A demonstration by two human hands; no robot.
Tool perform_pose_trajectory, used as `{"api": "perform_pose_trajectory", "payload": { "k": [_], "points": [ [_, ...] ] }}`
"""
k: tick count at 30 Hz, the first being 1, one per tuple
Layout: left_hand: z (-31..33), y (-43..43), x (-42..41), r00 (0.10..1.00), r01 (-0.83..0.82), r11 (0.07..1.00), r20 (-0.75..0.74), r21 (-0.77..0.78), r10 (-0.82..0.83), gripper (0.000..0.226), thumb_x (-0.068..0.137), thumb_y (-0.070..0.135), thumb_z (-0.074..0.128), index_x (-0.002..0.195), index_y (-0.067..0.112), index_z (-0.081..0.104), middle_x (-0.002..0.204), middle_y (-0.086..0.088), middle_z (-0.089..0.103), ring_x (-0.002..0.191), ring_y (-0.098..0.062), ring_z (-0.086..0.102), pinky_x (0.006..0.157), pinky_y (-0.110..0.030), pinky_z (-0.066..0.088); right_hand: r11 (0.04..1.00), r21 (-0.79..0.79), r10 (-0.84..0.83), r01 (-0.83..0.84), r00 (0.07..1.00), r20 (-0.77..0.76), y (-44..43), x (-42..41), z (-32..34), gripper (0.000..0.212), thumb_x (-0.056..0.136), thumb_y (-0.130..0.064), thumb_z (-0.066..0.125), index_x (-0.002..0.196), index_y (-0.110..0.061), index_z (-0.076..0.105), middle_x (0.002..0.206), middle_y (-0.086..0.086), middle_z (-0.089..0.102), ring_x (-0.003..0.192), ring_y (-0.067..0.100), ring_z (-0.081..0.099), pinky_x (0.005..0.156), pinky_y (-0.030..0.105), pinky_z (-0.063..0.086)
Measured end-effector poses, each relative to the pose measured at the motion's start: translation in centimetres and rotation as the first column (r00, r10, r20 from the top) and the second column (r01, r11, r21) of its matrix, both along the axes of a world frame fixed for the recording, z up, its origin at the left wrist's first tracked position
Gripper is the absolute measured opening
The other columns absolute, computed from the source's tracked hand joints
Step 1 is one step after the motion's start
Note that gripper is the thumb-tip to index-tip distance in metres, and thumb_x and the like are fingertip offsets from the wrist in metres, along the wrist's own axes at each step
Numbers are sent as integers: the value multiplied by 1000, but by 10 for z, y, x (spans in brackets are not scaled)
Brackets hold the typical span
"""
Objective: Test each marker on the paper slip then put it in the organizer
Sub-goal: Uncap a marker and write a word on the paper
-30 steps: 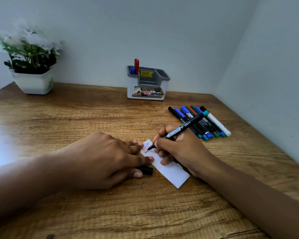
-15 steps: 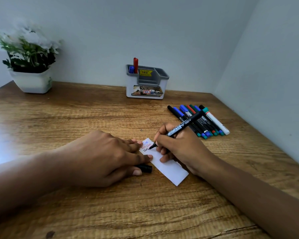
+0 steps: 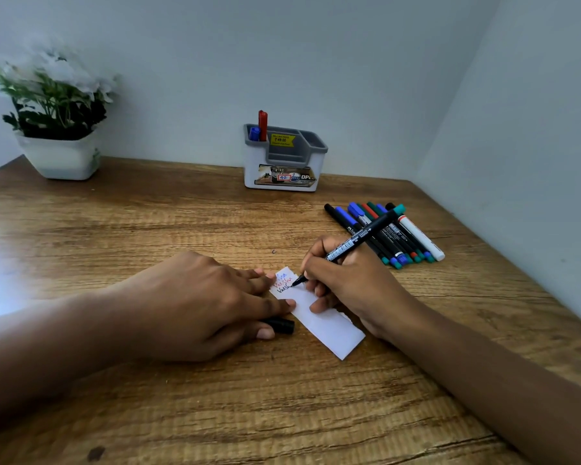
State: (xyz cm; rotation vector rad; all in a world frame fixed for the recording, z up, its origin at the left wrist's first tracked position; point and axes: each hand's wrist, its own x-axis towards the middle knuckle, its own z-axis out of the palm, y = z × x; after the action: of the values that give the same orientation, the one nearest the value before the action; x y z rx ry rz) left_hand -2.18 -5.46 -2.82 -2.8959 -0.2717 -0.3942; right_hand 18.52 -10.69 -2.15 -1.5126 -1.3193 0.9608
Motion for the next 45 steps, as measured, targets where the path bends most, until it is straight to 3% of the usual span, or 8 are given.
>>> {"api": "perform_pose_trajectory", "payload": {
  "k": [15, 20, 25, 29, 32, 35, 39, 45],
  "points": [
    [0, 1, 0, 1000, -2, 1000, 0, -1, 2, 45, 98, 50, 25, 130, 37, 54, 123, 7, 66, 116, -6, 60, 60, -27, 60, 999, -29, -35, 32, 996, -76, 0, -1, 4, 12, 84, -6, 58, 72, -7, 58, 58, 5, 53, 46, 3, 50, 45, 22, 52],
    [-1, 0, -1, 999, -5, 999, 33, -39, 6, 42, 98, 49, 29, 129, 37, 54, 124, 9, 65, 114, -6, 61, 57, -27, 59, 996, -8, -86, 89, 929, -359, 0, 7, 10, 15, 87, -3, 54, 75, -9, 58, 62, 5, 51, 52, 9, 47, 43, 26, 51],
    [-1, 7, -2, 953, -44, 948, 270, -314, 133, 42, 95, 54, 36, 136, 46, 42, 130, 19, 58, 112, -3, 61, 70, -27, 59, 979, 138, -76, 148, 901, -427, 0, 18, 22, 14, 86, -2, 57, 79, -14, 57, 62, 2, 49, 48, 8, 44, 41, 24, 47],
    [2, 14, -1, 840, -93, 834, 407, -544, 360, 37, 84, 67, 41, 115, 58, 58, 88, 53, 56, 85, 13, 63, 61, -6, 46, 969, 244, 63, 37, 918, -391, -5, 18, 30, 14, 81, 1, 62, 82, -13, 63, 60, -2, 56, 53, 7, 52, 46, 23, 51],
    [4, 15, -1, 795, -73, 787, 440, -612, 417, 34, 77, 79, 39, 104, 68, 57, 96, 35, 68, 89, 3, 67, 72, -22, 53, 967, 243, 160, -72, 917, -365, -8, 15, 30, 16, 84, -2, 58, 86, -12, 70, 69, 2, 64, 61, 9, 60, 50, 26, 54],
    [6, 16, -1, 793, -37, 704, 408, -709, 453, 40, 73, 77, 45, 106, 60, 60, 97, 27, 71, 94, 1, 67, 85, -39, 55, 969, 228, 176, -96, 917, -359, -9, 12, 28, 21, 90, -4, 51, 88, -10, 71, 74, 6, 67, 63, 11, 61, 52, 27, 54],
    [7, 16, 1, 807, -54, 674, 365, -737, 464, 44, 72, 80, 47, 102, 54, 65, 95, 30, 70, 92, 2, 67, 85, -40, 55, 970, 217, 184, -113, 921, -344, -10, 9, 27, 17, 91, -6, 51, 91, -8, 69, 74, 5, 68, 64, 12, 62, 53, 26, 54],
    [7, 19, 2, 797, -68, 622, 333, -780, 504, 22, 84, 53, 54, 92, 43, 72, 94, 27, 71, 92, 2, 66, 87, -32, 51, 968, 238, 163, -79, 919, -359, -8, 8, 29, 9, 89, -6, 54, 86, -11, 61, 71, 7, 68, 59, 13, 61, 51, 28, 54]
  ]
}}
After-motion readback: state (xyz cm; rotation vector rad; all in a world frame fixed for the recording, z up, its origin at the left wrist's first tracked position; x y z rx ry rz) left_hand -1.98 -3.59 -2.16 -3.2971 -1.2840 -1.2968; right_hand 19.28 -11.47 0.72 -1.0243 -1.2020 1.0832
